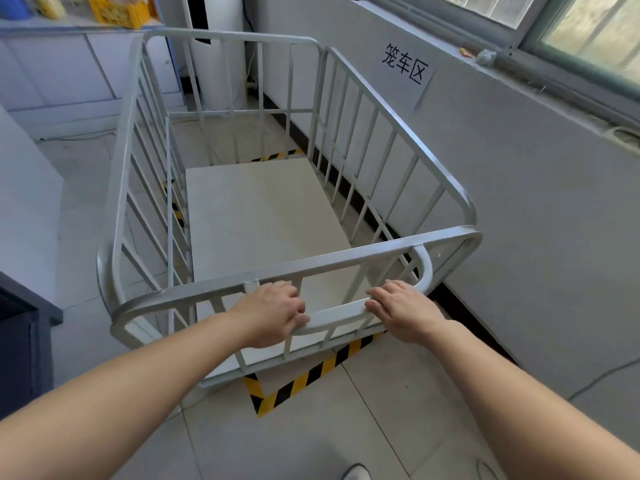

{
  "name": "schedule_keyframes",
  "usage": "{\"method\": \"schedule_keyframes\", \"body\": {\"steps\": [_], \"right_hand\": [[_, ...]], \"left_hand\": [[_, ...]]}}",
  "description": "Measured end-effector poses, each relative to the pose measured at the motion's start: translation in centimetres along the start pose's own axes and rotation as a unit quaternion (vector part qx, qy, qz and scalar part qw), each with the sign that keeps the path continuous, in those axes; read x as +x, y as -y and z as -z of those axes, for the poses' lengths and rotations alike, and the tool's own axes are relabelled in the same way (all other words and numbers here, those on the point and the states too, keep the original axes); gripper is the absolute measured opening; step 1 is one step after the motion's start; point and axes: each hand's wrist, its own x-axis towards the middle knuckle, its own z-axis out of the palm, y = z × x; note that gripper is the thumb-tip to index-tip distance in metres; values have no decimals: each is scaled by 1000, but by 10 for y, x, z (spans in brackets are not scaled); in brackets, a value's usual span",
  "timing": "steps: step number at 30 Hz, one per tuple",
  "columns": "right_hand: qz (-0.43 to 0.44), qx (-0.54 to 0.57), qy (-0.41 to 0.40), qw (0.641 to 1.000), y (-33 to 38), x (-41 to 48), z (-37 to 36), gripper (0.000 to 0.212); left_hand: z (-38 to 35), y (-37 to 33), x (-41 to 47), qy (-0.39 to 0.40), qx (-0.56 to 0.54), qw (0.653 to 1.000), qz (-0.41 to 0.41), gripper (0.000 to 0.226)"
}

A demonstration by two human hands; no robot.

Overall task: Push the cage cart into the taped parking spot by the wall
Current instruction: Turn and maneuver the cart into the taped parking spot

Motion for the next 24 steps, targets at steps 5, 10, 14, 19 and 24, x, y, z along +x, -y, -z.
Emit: {"method": "schedule_keyframes", "body": {"steps": [5,10,14,19,24], "right_hand": [[70,11,13,997,-28,16,5,47],[141,-1,39,989,-45,30,11,61],[168,-27,25,985,-52,37,11,69],[201,-67,24,977,-58,48,11,76],[236,-58,60,968,-63,55,13,76]], "left_hand": [[-3,-15,23,82,-67,991,87,46],[-3,-42,39,95,-168,963,186,64],[-2,-50,42,111,-158,950,245,71],[-1,-48,45,156,-137,947,245,72],[-5,-43,48,176,-134,944,245,75]]}}
